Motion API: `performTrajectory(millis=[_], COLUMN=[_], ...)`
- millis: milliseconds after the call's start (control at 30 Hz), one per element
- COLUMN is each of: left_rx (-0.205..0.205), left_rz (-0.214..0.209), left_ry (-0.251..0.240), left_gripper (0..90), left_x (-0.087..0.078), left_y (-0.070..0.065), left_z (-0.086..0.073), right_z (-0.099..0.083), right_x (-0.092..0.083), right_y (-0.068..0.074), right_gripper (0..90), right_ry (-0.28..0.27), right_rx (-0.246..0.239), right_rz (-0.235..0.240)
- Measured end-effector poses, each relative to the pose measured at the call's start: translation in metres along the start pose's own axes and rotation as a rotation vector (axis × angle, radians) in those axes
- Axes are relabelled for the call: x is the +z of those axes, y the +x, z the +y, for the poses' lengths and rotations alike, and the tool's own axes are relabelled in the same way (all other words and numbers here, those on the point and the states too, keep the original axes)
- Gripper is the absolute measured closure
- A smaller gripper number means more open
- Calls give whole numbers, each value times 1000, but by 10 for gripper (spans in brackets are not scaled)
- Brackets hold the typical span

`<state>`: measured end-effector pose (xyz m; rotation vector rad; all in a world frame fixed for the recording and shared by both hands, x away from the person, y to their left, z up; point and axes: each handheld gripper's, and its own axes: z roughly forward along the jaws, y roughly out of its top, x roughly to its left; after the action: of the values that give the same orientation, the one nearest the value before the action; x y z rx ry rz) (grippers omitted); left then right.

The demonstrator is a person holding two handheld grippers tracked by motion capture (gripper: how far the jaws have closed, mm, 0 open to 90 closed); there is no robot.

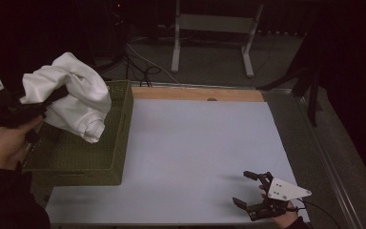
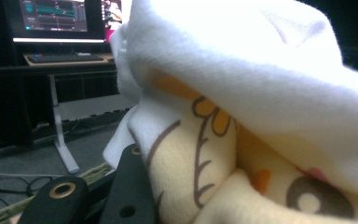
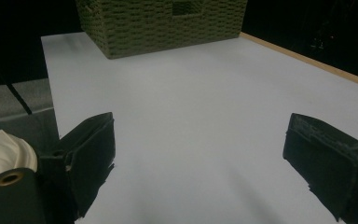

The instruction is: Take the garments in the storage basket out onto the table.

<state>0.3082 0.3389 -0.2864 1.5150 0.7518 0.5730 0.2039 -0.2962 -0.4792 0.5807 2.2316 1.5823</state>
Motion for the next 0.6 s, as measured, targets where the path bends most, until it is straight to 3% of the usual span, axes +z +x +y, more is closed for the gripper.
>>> performTrajectory(millis=[33, 67, 100, 300, 367, 533, 600], left_rx=[-6, 21, 24, 7, 22, 46, 51], left_rz=[-2, 14, 23, 61, 66, 61, 37], left_ry=[7, 12, 20, 26, 38, 65, 74], left_gripper=[698, 698, 698, 698, 697, 697, 697], left_x=[3, 5, 7, 21, 26, 39, 44], left_y=[-3, -7, -8, -25, -32, -47, -52], left_z=[2, 4, 5, 11, 14, 18, 18], right_z=[0, 0, 0, 0, 0, 0, 0], right_x=[0, 0, 0, 0, -1, -1, -1], right_y=[0, 0, 0, 0, 0, 0, 0], right_gripper=[92, 92, 92, 92, 93, 92, 93], right_ry=[-1, 1, -1, 0, 2, 1, 0], right_rx=[-2, 0, 1, 4, 1, 3, 3], right_rz=[0, -1, 2, 1, 2, 3, 3])
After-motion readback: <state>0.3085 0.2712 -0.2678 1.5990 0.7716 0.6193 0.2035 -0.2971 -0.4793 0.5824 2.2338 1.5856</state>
